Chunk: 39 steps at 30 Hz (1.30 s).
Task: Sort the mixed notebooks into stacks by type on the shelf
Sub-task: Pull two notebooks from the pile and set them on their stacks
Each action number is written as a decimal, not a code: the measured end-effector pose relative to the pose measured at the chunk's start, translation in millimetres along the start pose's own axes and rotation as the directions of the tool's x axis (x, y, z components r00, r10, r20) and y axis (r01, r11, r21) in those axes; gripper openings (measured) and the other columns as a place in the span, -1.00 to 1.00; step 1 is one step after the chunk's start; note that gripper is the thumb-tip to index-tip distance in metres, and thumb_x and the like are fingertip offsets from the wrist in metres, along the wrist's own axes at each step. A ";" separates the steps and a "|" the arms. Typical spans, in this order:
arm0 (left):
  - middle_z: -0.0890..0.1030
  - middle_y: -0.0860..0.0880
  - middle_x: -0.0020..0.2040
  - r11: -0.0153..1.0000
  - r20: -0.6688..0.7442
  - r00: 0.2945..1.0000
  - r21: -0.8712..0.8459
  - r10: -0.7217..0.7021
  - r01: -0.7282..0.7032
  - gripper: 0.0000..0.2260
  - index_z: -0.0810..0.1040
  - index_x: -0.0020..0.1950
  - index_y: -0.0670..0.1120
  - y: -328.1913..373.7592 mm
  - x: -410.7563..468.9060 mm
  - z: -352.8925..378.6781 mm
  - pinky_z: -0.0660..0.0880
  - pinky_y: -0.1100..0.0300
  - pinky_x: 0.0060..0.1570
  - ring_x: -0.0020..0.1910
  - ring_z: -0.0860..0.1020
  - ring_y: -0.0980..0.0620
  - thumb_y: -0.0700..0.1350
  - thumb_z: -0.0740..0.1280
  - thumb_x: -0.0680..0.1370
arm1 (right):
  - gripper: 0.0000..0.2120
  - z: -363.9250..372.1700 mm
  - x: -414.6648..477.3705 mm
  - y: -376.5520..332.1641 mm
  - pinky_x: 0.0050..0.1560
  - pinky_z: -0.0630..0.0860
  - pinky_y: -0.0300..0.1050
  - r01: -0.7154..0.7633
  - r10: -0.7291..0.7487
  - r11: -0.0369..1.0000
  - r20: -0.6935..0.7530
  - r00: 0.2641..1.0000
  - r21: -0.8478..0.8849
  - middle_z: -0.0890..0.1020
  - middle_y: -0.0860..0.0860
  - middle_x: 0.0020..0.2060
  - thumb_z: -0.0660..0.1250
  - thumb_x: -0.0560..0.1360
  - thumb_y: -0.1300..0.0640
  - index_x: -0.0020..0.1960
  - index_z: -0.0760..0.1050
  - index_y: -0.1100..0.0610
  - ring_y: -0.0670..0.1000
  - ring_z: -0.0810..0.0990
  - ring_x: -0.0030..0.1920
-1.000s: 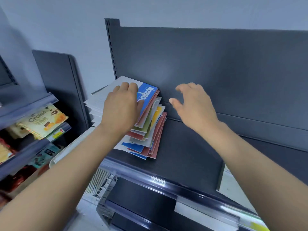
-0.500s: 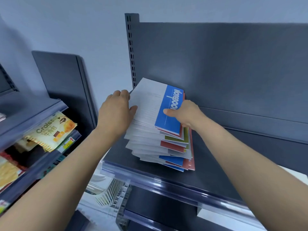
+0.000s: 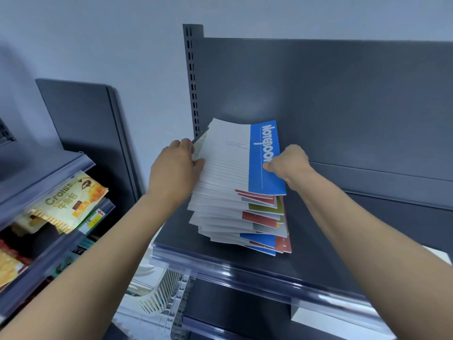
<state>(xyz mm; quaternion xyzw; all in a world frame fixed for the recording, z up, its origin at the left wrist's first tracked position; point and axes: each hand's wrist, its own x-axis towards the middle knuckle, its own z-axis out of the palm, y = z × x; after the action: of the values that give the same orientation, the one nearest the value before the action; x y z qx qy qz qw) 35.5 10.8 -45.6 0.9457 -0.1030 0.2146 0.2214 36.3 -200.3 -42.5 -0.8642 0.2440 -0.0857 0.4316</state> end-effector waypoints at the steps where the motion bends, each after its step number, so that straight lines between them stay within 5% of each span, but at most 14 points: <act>1: 0.53 -0.11 0.04 1.000 -0.005 1.000 -0.002 0.004 -0.004 -0.76 0.46 0.12 -0.18 1.0 0.3 0.0 0.44 0.05 -0.12 -0.02 0.48 -0.12 -0.06 0.27 0.55 | -0.79 -3.0 -1.5 1.9 -0.29 0.49 -0.11 0.013 -0.014 0.999 -0.044 0.999 -0.039 0.56 0.10 -0.09 0.33 0.49 0.23 -0.25 0.32 0.19 0.05 0.52 -0.23; 3: 0.52 -0.11 0.02 1.000 -0.015 1.000 0.009 0.011 -0.010 -0.79 0.46 0.10 -0.18 2.4 1.4 0.3 0.39 0.08 -0.16 -0.04 0.47 -0.11 -0.08 0.26 0.55 | -0.84 -11.3 -4.4 4.8 -0.38 0.33 -0.18 0.056 -0.068 0.993 -0.125 0.990 -0.100 0.54 0.12 -0.07 0.25 0.52 0.24 -0.22 0.34 0.22 0.03 0.47 -0.28; 6: 0.52 -0.13 -0.01 1.000 -0.018 1.000 0.009 0.008 -0.008 -0.80 0.46 0.07 -0.19 4.0 3.3 2.1 0.35 0.09 -0.18 -0.05 0.45 -0.12 -0.09 0.26 0.55 | -0.88 -27.6 -7.7 7.5 -0.22 0.31 -0.12 0.098 -0.128 0.986 -0.230 0.965 -0.135 0.53 0.17 0.08 0.18 0.55 0.24 0.05 0.38 0.27 0.16 0.51 -0.02; 16: 0.45 -0.19 0.17 0.948 0.176 0.973 0.304 -0.149 0.091 -0.45 0.47 0.19 -0.21 28.6 29.1 15.6 0.31 0.02 0.11 0.20 0.35 -0.19 0.25 0.24 0.50 | -0.93 -73.6 -19.5 20.0 -0.30 0.27 -0.12 0.216 -0.234 0.972 -0.428 0.873 -0.091 0.42 0.06 -0.12 0.12 0.58 0.25 -0.07 0.24 0.19 0.09 0.39 -0.15; 22: 0.43 -0.23 0.21 0.962 0.225 0.951 0.218 -0.213 0.164 -0.56 0.44 0.21 -0.20 31.9 46.3 11.2 0.34 0.01 0.12 0.23 0.34 -0.23 0.06 0.37 0.48 | -0.90 -88.1 -23.8 32.3 -0.35 0.24 -0.12 0.240 -0.235 0.969 -0.477 0.847 -0.050 0.32 -0.08 -0.33 0.12 0.57 0.28 -0.11 0.23 0.19 0.06 0.35 -0.23; 26: 0.47 -0.26 0.16 0.971 0.147 0.964 -0.056 -0.223 0.234 -0.74 0.39 0.17 -0.29 36.3 49.3 8.8 0.36 0.04 -0.10 0.11 0.46 -0.26 -0.17 0.25 0.55 | -0.94 -94.7 -26.6 41.3 -0.29 0.28 -0.10 0.217 -0.204 0.976 -0.497 0.843 -0.032 0.33 -0.09 -0.33 0.12 0.57 0.28 -0.07 0.25 0.17 0.08 0.37 -0.20; 32: 0.47 -0.09 0.11 0.865 0.068 0.984 -0.471 -0.162 0.175 -0.81 0.30 0.18 -0.19 74.6 35.0 12.6 0.57 -0.12 -0.06 0.01 0.55 -0.21 -0.20 0.18 0.58 | -0.96 -117.6 -32.3 67.2 -0.23 0.31 -0.08 0.173 -0.173 0.984 -0.525 0.833 -0.049 0.44 0.04 -0.15 0.11 0.56 0.28 -0.02 0.31 0.19 0.09 0.39 -0.17; 36: 0.48 -0.02 0.04 0.766 0.147 0.982 -0.616 -0.117 0.183 -0.83 0.32 0.16 -0.14 121.3 8.1 23.2 0.62 0.15 -0.33 -0.22 0.59 0.01 -0.16 0.23 0.60 | -0.93 -150.2 -36.5 98.4 -0.24 0.33 -0.10 0.157 -0.160 0.986 -0.544 0.824 -0.053 0.47 0.05 -0.14 0.12 0.55 0.29 -0.01 0.34 0.18 0.09 0.42 -0.17; 39: 0.50 -0.03 0.06 0.759 0.187 0.980 -0.626 -0.075 0.178 -0.81 0.33 0.16 -0.14 166.3 -15.6 38.2 0.60 0.24 -0.39 -0.12 0.61 -0.04 -0.15 0.25 0.59 | -0.95 -183.9 -41.3 131.8 -0.25 0.32 -0.12 0.137 -0.141 0.989 -0.565 0.813 -0.050 0.47 0.05 -0.13 0.12 0.56 0.28 -0.02 0.33 0.18 0.08 0.43 -0.18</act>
<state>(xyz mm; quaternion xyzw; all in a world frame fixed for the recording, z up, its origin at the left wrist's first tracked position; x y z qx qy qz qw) -12.7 -151.8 -21.3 0.8319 -0.1221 0.0794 0.5355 -111.3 -376.3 -31.0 -0.8166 0.2977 -0.3690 0.3292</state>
